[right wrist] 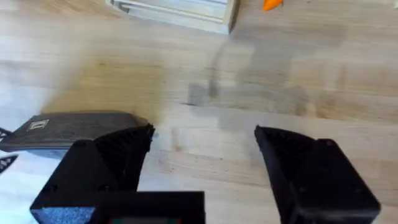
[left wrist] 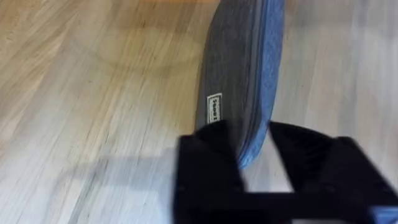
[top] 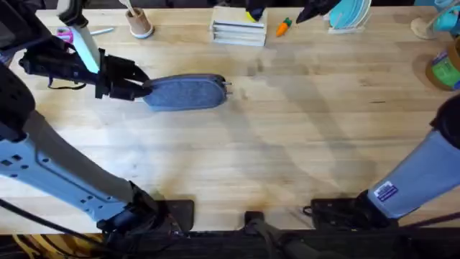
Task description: Unzip the bag, pick up the pens from the table one at a time and place them inside, then zip the bag closed.
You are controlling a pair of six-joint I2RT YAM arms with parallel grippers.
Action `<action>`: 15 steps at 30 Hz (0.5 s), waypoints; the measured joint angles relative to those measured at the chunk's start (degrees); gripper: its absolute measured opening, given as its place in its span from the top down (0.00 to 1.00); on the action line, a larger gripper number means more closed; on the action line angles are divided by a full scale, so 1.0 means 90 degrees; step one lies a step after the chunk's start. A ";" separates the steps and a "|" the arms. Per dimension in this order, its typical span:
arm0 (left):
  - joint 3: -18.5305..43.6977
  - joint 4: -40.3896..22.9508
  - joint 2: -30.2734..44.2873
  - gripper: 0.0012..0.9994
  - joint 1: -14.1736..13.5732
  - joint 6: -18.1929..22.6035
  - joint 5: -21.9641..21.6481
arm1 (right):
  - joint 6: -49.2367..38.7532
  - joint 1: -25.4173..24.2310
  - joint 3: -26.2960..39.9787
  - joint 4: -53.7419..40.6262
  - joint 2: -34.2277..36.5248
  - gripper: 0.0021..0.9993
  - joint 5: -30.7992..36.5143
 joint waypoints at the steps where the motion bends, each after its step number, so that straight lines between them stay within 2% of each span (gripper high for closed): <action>1: 0.0002 -0.0025 0.0000 0.59 0.0001 -0.0014 0.0012 | -0.0022 0.0000 -0.0001 -0.0008 -0.0087 0.01 0.0069; 4: 0.0002 -0.0024 0.0000 0.11 0.0007 -0.0012 0.0019 | -0.0172 0.0000 0.0000 -0.0059 -0.0427 0.01 0.0296; 5: 0.0002 -0.0032 0.0000 0.04 0.0007 -0.0038 0.0017 | -0.0242 -0.0006 0.0000 -0.0094 -0.0543 0.01 0.0351; 10: 0.0002 0.0039 0.0000 0.01 0.0007 -0.0037 0.0017 | -0.0549 -0.0160 0.0000 -0.0320 -0.1163 0.01 0.0477; 15: 0.0095 -0.0316 0.0000 0.00 0.0007 -0.0037 -0.0138 | -0.0680 -0.0749 -0.0001 -0.0681 -0.1725 0.01 0.0528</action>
